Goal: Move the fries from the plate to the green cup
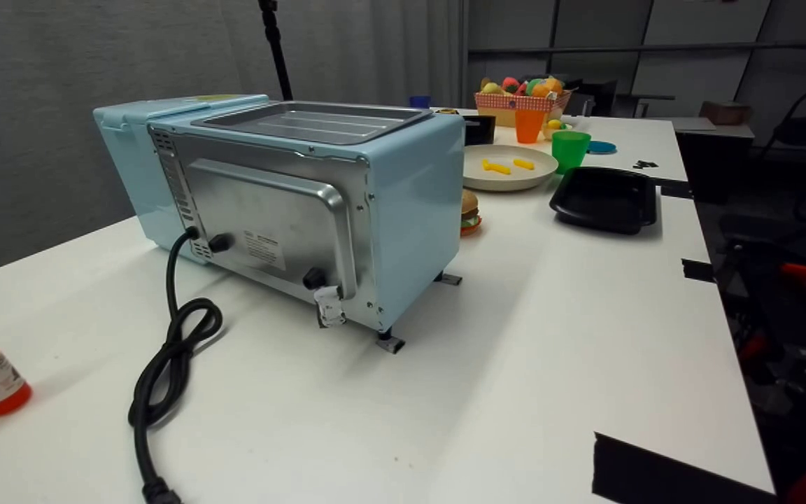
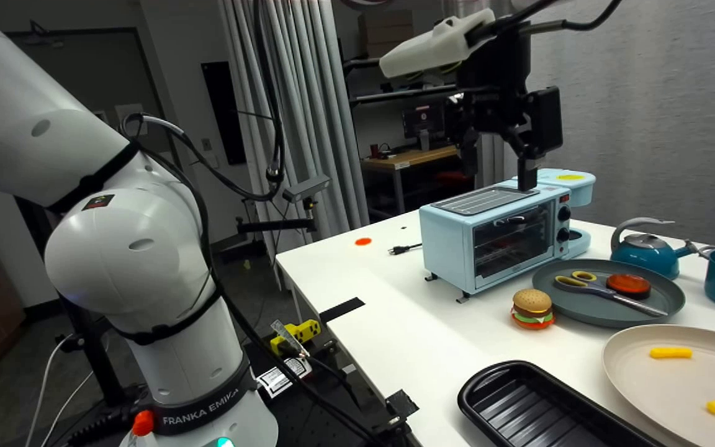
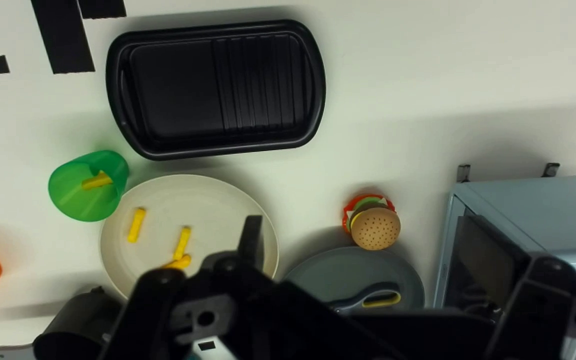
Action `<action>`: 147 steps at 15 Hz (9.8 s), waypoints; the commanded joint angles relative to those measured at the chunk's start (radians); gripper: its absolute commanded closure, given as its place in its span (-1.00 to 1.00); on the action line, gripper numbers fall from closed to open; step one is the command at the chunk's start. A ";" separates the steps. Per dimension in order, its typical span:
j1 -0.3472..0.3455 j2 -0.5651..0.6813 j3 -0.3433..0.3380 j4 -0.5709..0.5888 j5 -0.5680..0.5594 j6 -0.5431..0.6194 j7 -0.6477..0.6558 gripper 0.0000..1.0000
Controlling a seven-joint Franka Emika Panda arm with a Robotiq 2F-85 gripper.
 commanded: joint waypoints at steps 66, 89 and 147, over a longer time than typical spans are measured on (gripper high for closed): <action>-0.223 1.230 0.054 0.773 0.375 0.421 0.478 -1.00; -0.222 1.387 0.024 1.057 0.339 0.204 0.634 -1.00; -0.259 1.246 0.068 0.781 0.333 0.615 0.365 1.00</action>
